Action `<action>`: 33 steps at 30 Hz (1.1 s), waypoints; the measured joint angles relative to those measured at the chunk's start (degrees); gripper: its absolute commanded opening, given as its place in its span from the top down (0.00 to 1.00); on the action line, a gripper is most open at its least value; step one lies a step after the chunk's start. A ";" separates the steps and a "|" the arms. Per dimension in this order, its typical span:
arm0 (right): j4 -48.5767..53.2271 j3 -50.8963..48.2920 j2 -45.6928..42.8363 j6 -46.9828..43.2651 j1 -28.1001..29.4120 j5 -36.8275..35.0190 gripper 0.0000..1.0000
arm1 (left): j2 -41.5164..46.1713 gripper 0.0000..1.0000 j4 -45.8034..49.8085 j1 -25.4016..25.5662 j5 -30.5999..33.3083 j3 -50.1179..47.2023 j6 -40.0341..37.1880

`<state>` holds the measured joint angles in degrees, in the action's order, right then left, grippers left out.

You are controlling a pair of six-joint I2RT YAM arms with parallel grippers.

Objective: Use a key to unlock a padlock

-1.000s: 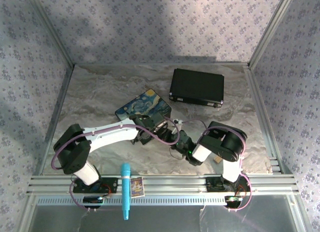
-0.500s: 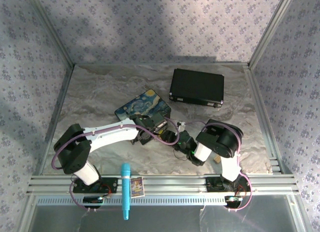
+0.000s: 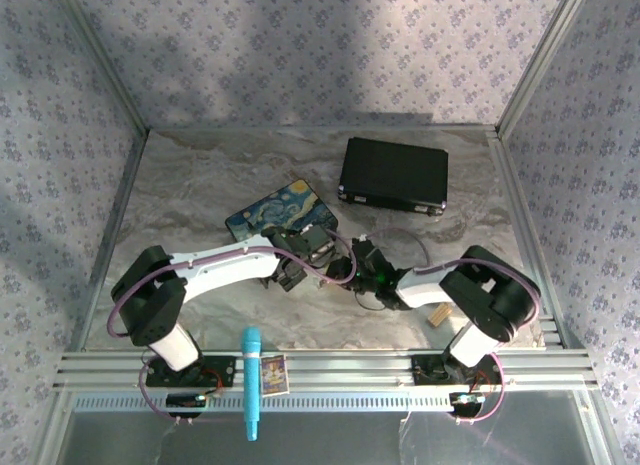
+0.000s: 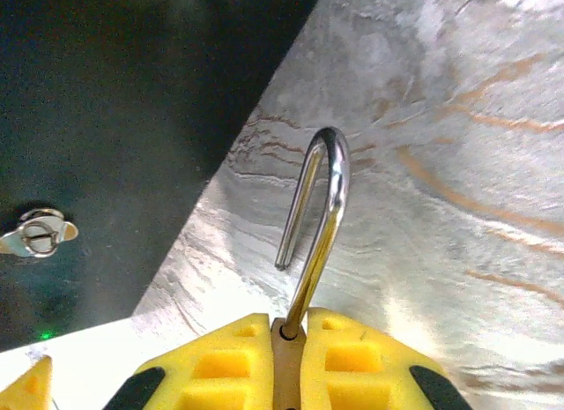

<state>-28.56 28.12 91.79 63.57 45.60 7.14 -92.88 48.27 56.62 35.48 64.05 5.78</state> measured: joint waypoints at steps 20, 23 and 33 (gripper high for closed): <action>42.53 10.82 -6.29 -26.84 -13.44 4.70 0.64 | -3.32 0.00 -0.76 -7.61 6.54 -0.50 13.79; 46.38 12.57 -6.29 -29.49 -13.46 3.72 0.56 | -2.36 0.00 -1.22 -9.49 6.60 -1.90 13.75; 55.80 13.73 -11.02 -35.28 -15.17 -1.22 0.17 | 8.68 0.00 -1.86 -3.17 6.14 -4.72 16.46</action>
<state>27.24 41.85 80.77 28.29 30.44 5.91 -84.20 46.41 53.45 41.63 59.33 22.24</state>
